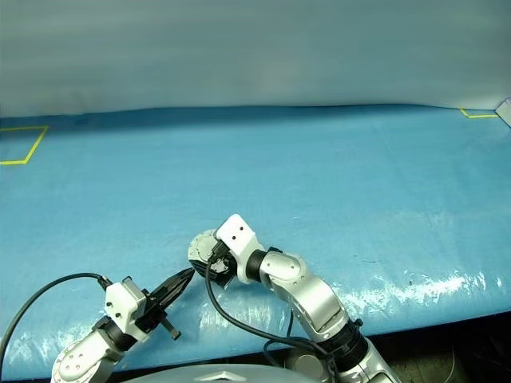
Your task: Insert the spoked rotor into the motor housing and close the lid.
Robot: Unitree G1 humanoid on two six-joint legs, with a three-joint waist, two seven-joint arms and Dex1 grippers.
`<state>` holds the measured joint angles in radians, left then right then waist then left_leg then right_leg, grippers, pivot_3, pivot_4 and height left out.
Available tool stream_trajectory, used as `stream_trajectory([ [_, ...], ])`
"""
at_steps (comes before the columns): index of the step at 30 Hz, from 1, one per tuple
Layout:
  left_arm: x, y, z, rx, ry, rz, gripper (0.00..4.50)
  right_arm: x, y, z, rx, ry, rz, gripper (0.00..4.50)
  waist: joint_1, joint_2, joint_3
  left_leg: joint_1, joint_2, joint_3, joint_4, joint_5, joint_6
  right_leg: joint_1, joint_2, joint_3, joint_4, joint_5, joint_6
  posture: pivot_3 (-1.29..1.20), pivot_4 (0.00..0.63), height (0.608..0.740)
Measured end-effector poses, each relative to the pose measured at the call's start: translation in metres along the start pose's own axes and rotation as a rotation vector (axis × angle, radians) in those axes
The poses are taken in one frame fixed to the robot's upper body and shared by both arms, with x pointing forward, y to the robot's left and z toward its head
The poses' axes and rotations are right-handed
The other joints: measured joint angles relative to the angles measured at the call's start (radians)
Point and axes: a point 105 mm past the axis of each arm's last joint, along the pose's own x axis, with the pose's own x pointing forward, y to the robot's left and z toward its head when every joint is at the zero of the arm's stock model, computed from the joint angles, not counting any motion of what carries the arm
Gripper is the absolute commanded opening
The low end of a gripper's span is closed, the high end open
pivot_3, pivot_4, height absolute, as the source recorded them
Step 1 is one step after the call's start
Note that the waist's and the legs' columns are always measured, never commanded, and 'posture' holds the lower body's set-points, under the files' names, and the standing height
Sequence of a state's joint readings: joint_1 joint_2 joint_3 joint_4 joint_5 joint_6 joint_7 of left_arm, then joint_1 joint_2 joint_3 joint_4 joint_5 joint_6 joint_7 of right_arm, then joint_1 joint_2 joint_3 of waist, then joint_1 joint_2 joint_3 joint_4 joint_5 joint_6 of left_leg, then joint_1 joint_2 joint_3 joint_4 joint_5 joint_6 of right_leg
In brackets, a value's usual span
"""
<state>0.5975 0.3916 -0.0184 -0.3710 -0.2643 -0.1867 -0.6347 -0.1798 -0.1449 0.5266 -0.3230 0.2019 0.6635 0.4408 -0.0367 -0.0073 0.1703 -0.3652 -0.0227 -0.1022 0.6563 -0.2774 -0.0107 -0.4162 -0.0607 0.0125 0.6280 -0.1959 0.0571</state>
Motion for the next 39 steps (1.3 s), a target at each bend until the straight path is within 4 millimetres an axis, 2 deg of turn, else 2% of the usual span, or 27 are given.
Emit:
stream_trajectory([
  [4, 0.0, 0.001, -0.002, -0.002, 0.005, 0.001, 0.0, -0.001, -0.002, -0.001, -0.01, 0.004, -0.003, 4.49, 0.0, 0.0, 0.0, 0.0, 0.0, 0.0, 0.0, 0.0, 0.0, 0.0, 0.0, 0.0, 0.0, 0.0, 0.0, 0.0, 0.15, 0.74],
  [7, 0.0, 0.001, -0.002, -0.001, 0.005, 0.001, 0.0, -0.001, -0.002, -0.002, -0.015, 0.006, -0.003, 3.91, 0.0, 0.0, 0.0, 0.0, 0.0, 0.0, 0.0, 0.0, 0.0, 0.0, 0.0, 0.0, 0.0, 0.0, 0.0, 0.0, 0.15, 0.74],
  [10, 0.0, 0.001, -0.002, -0.001, 0.005, 0.001, 0.0, -0.001, -0.001, -0.002, -0.018, 0.009, 0.002, 3.04, 0.0, 0.0, 0.0, 0.0, 0.0, 0.0, 0.0, 0.0, 0.0, 0.0, 0.0, 0.0, 0.0, 0.0, 0.0, 0.0, 0.15, 0.74],
  [24, 0.0, 0.001, -0.003, -0.004, 0.009, 0.003, 0.0, 0.0, 0.001, 0.008, -0.15, 0.071, 0.079, 3.04, 0.0, 0.0, 0.0, -0.001, 0.0, 0.0, 0.0, 0.0, 0.0, -0.001, 0.0, 0.0, 0.0, 0.0, 0.0, 0.0, 0.15, 0.74],
  [39, 0.002, 0.003, -0.002, 0.008, 0.005, 0.004, 0.0, 0.0, -0.014, -0.003, -0.203, 0.082, 0.143, 3.04, -0.001, 0.0, 0.0, 0.003, 0.0, 0.0, 0.0, 0.0, 0.0, 0.002, 0.0, 0.0, 0.0, 0.0, 0.0, 0.0, 0.15, 0.74],
])
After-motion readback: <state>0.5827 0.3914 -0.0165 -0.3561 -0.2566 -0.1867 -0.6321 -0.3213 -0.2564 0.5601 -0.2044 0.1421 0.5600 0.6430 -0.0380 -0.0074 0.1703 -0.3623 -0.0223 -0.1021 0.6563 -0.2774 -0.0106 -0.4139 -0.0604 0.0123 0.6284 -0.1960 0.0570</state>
